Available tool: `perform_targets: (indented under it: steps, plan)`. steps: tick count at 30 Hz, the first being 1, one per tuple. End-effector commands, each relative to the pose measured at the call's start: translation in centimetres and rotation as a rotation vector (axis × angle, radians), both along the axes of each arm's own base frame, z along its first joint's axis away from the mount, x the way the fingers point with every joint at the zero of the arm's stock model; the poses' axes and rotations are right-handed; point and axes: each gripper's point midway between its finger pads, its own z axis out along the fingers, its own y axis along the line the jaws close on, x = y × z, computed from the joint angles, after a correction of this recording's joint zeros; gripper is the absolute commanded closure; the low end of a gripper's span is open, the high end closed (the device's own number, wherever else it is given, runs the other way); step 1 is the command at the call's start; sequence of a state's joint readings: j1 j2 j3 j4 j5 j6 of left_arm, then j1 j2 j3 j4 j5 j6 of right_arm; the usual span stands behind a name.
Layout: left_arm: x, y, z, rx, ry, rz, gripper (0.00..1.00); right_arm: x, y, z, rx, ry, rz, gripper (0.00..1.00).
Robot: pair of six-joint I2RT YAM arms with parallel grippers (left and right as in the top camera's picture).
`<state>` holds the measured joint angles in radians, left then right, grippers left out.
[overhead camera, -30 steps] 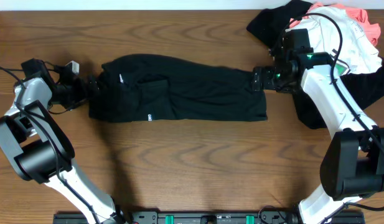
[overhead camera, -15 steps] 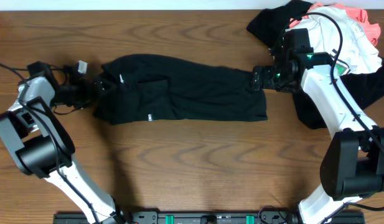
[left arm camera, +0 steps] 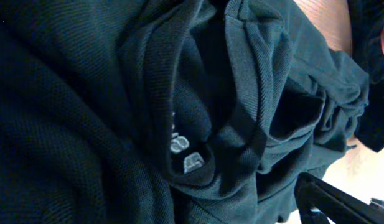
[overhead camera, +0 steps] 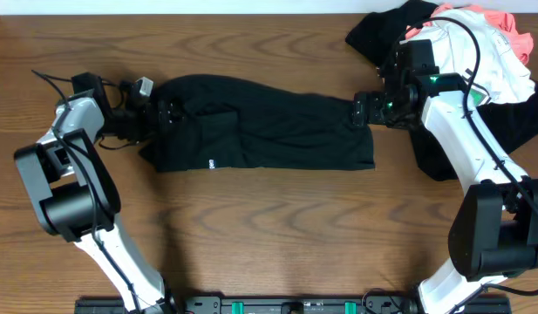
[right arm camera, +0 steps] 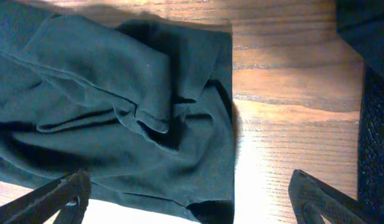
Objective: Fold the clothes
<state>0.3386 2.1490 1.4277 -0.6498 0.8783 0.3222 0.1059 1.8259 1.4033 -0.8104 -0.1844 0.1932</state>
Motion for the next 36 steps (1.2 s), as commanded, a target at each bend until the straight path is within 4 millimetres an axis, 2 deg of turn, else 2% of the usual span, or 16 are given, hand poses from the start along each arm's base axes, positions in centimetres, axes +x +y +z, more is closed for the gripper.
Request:
perform_targets:
  steps: [1, 3, 9, 13, 16, 20, 23, 27, 31, 36]
  plan:
    - [-1.0, -1.0, -3.2, 0.07, 0.066, -0.046, 0.05, -0.1, 0.2, -0.4, 0.003, 0.006, 0.018, 0.01]
    - [-0.6, -1.6, -3.3, 0.073, 0.057, -0.054, 0.07, -0.2, 0.4, -0.4, 0.002, 0.006, 0.022, 0.01]
    - [0.2, -3.1, -4.7, 0.061, 0.077, -0.043, 0.29, -0.2, 0.7, -0.4, 0.001, 0.005, 0.031, 0.01]
    - [0.2, -3.7, -5.9, 0.051, 0.106, -0.034, 0.69, -0.2, 0.7, -0.4, 0.001, 0.005, 0.031, 0.01]
    - [0.2, -3.8, -6.2, 0.051, 0.109, -0.036, 0.93, -0.2, 0.7, -0.4, 0.002, 0.004, 0.031, 0.01]
    - [0.8, -3.0, -5.6, 0.039, 0.128, 0.022, 0.94, -0.2, 0.7, -0.4, 0.002, 0.003, 0.032, 0.01]
    - [1.4, -1.5, -4.5, 0.033, 0.129, 0.073, 0.94, -0.2, 0.7, -0.4, 0.001, 0.004, 0.032, 0.01]
    - [1.4, 2.4, -2.5, 0.144, 0.131, 0.171, 0.94, -0.3, 0.7, -0.4, 0.001, 0.008, 0.032, 0.01]
    - [0.5, 7.4, 1.0, 0.351, 0.113, 0.275, 0.94, -0.3, 0.7, -0.4, 0.001, 0.008, 0.032, 0.01]
    - [-0.6, 12.4, 7.3, 0.573, 0.027, 0.404, 0.94, -0.4, 0.7, -0.4, 0.001, 0.012, 0.031, 0.01]
